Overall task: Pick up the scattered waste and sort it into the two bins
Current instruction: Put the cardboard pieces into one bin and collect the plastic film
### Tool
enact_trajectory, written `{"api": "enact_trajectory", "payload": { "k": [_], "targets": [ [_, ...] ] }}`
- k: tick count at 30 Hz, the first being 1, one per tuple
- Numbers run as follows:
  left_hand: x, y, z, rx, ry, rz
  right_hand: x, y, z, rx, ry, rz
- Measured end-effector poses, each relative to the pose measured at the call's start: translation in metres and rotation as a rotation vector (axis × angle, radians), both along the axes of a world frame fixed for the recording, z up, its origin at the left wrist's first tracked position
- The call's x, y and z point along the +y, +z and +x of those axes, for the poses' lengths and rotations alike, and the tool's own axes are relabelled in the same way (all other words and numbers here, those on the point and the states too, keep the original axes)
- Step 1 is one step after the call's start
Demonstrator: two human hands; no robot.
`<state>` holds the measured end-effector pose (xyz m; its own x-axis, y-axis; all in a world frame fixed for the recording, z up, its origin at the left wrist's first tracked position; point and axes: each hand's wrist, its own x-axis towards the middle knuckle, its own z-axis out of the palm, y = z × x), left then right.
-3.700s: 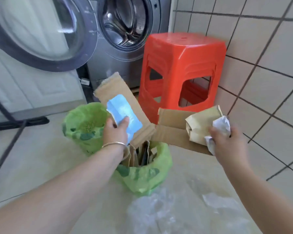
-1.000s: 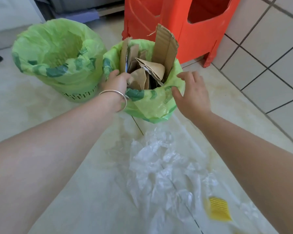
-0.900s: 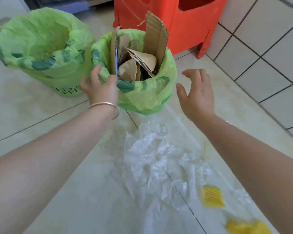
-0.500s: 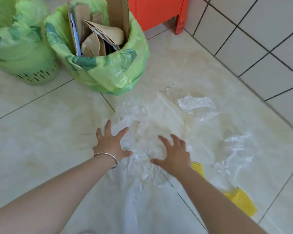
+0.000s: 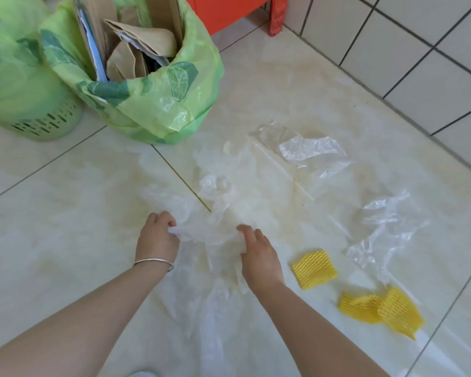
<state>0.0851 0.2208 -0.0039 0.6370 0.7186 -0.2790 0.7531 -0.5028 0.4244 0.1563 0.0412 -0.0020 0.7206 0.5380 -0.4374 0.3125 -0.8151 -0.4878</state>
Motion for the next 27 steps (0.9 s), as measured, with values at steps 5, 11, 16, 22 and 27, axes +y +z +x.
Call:
{"api": "enact_trajectory", "payload": {
  "k": [5,11,16,22,27],
  "targets": [
    [0.006,0.026,0.008,-0.177,0.155,0.04,-0.015,0.036,0.018,0.143,-0.128,0.247],
    [-0.022,0.084,0.034,-0.457,0.066,0.03,-0.078,0.093,0.059,0.23,-0.296,0.421],
    [-0.062,0.111,0.067,-0.549,-0.127,-0.079,-0.162,0.119,0.095,0.115,-0.454,0.412],
    [-0.123,0.117,0.104,-0.493,-0.226,-0.314,-0.254,0.082,0.074,0.223,-0.643,0.218],
    [-0.152,0.113,0.118,-0.358,-0.166,-0.356,-0.273,0.024,0.049,0.12,-0.334,0.001]
  ]
}}
